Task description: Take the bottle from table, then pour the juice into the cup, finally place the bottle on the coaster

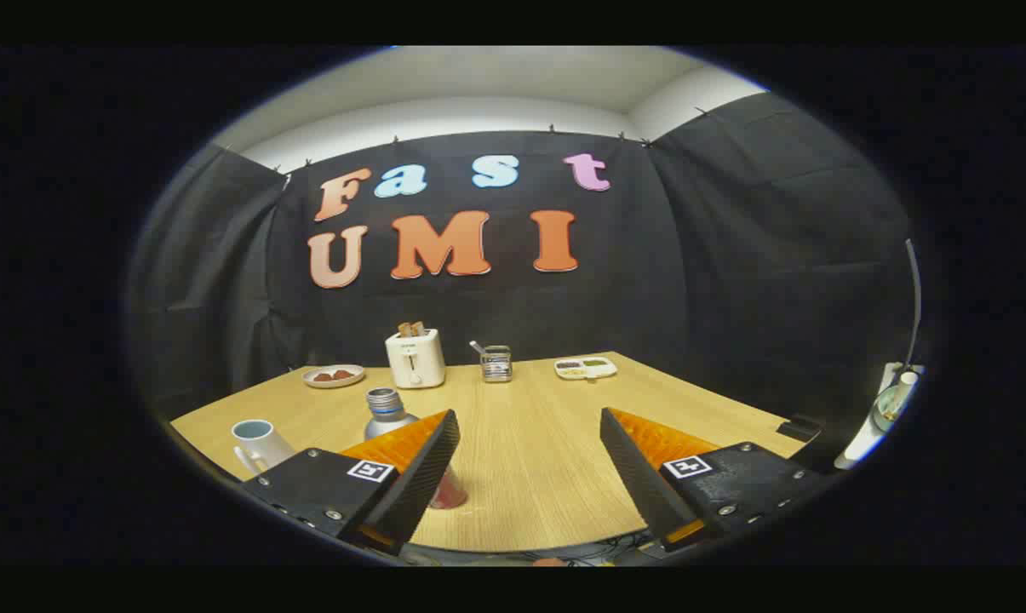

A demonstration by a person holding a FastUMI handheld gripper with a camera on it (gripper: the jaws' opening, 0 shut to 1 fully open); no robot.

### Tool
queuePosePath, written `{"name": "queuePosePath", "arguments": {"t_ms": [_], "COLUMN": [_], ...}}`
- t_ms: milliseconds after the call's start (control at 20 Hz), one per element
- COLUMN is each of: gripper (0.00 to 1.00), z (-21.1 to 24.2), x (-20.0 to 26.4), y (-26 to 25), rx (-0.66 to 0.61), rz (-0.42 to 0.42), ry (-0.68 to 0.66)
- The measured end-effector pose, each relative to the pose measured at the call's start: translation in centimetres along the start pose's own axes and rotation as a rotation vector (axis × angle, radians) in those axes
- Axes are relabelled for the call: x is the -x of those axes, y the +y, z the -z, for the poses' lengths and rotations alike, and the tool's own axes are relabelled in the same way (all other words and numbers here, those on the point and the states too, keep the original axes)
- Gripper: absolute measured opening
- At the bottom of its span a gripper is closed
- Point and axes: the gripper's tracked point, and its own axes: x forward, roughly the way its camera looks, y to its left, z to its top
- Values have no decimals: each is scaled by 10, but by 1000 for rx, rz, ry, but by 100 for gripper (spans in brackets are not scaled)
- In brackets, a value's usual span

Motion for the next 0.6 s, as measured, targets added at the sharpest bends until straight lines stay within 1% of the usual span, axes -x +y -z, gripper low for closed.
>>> {"name": "queuePosePath", "arguments": {"t_ms": [150, 350, 600], "gripper": [99, 99, 99], "z": [-4, -4, -5], "x": [1, 2, 2], "y": [16, 32, 38], "rx": [33, 10, 11], "rz": [-30, -75, -91], "ry": [-10, -11, -16]}}
